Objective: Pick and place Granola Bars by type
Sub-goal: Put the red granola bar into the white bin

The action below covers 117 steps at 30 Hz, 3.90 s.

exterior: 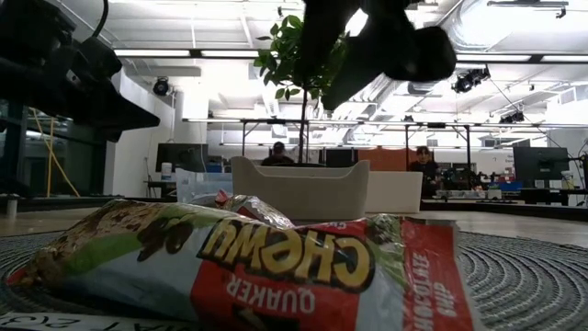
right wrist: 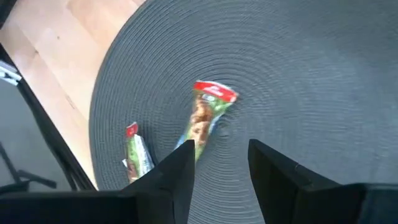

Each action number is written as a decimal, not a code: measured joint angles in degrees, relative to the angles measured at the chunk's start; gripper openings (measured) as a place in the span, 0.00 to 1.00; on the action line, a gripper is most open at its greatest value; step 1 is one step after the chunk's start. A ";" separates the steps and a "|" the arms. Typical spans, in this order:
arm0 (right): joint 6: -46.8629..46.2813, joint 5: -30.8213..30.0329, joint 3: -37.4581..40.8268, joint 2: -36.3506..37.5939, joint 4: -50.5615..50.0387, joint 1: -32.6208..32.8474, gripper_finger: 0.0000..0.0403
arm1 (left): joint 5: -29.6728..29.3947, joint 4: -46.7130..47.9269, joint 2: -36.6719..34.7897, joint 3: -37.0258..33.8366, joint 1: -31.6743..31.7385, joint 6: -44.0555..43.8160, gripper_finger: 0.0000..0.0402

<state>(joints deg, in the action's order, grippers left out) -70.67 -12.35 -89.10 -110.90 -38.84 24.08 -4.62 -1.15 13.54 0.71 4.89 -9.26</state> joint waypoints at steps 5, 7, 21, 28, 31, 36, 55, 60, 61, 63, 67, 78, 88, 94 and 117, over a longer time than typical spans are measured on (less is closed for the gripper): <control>0.02 0.99 0.00 -2.85 6.90 0.48 0.33 | 0.02 0.00 0.00 0.00 0.00 0.00 0.00; 0.02 1.81 0.00 -4.09 9.45 0.70 0.33 | 0.02 0.00 0.00 0.00 0.00 -0.02 0.00; -2.82 4.14 0.00 -9.32 13.16 1.77 0.62 | 0.04 0.00 -0.02 0.00 0.00 -0.07 0.00; -2.58 5.17 0.00 -10.31 14.74 0.86 0.72 | 0.06 0.00 -0.02 0.00 0.00 -0.07 0.00; -2.49 5.58 0.00 -10.31 14.74 -0.22 0.72 | 0.05 0.00 -0.02 0.00 0.00 -0.07 0.00; -0.83 6.94 0.00 -10.33 14.69 -1.73 0.72 | 0.05 0.00 -0.02 0.00 0.00 -0.07 0.00; -1.31 17.24 -0.44 -16.25 19.68 -3.96 0.71 | -0.13 -0.09 0.00 0.00 0.00 -0.07 0.00; -1.26 17.35 -0.35 -16.36 19.15 -4.33 0.63 | -0.18 -0.09 0.00 0.00 0.00 -0.07 0.00; -1.06 17.59 -0.33 -16.39 19.03 -4.38 0.61 | -0.19 -0.09 0.00 0.00 0.00 -0.07 0.00; -0.31 17.64 -0.31 -16.41 18.70 -4.61 0.57 | -0.20 -0.09 0.00 0.00 0.00 -0.07 0.00; 0.58 18.59 -0.26 -16.52 18.73 -4.96 0.49 | -0.18 -0.09 0.00 0.00 0.00 -0.07 0.00; 3.15 20.32 -0.08 -16.54 19.86 -5.79 0.34 | -0.16 -0.07 0.00 0.00 -0.01 -0.07 0.00; 7.31 22.88 0.15 -14.46 22.13 -8.60 0.22 | -0.16 -0.04 -0.02 0.00 -0.01 -0.07 0.00; 9.63 24.54 0.13 -13.01 26.46 -9.52 0.17 | -0.18 -0.04 -0.02 0.00 -0.01 -0.07 0.00; 12.99 26.80 0.00 -11.99 28.37 -6.09 0.38 | -0.13 -0.03 -0.02 0.00 -0.02 -0.07 0.00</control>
<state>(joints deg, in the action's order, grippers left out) -57.68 14.45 -89.10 -122.89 -10.47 17.99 -4.75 -1.18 13.52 0.71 4.86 -9.32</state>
